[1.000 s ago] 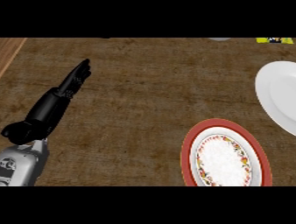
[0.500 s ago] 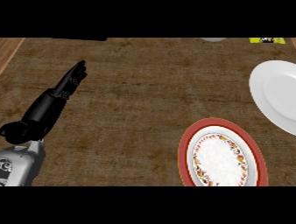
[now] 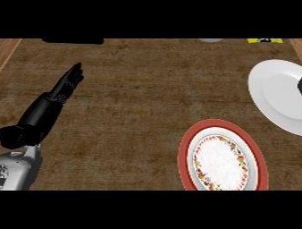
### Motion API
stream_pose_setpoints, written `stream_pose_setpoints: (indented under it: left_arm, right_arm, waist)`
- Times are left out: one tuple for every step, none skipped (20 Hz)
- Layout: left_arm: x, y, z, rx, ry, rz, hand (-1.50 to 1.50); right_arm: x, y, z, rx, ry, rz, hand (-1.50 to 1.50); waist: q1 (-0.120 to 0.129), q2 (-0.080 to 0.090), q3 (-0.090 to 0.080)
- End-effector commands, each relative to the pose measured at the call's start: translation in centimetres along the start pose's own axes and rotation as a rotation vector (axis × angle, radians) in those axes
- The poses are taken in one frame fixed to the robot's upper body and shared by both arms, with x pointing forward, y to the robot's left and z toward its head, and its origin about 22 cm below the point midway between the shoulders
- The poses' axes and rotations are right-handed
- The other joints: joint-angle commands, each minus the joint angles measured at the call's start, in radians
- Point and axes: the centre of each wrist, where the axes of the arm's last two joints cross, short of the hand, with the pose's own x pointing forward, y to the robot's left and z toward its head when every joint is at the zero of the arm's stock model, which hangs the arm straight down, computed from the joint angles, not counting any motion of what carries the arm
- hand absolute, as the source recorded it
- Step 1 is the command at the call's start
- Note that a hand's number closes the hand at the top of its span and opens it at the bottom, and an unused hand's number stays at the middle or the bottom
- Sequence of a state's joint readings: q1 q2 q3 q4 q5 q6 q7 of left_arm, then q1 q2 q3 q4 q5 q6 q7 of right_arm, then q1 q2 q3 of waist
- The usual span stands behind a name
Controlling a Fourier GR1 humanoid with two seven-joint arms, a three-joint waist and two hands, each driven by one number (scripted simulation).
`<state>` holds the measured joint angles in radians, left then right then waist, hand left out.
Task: Pick the tomato from the plate and place it in the plate
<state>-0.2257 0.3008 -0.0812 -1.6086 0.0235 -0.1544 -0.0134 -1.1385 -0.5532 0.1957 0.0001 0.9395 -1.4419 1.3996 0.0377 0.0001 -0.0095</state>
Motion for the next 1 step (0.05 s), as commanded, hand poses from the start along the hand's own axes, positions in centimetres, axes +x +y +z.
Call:
stream_pose_setpoints:
  left_arm:
    - [-1.11,0.16,0.94,0.016,0.03,-0.006,0.0]
  right_arm:
    - [0.4,0.14,2.8,0.048,0.061,-0.06,-1.5]
  waist:
    - [-0.005,0.0,0.0]
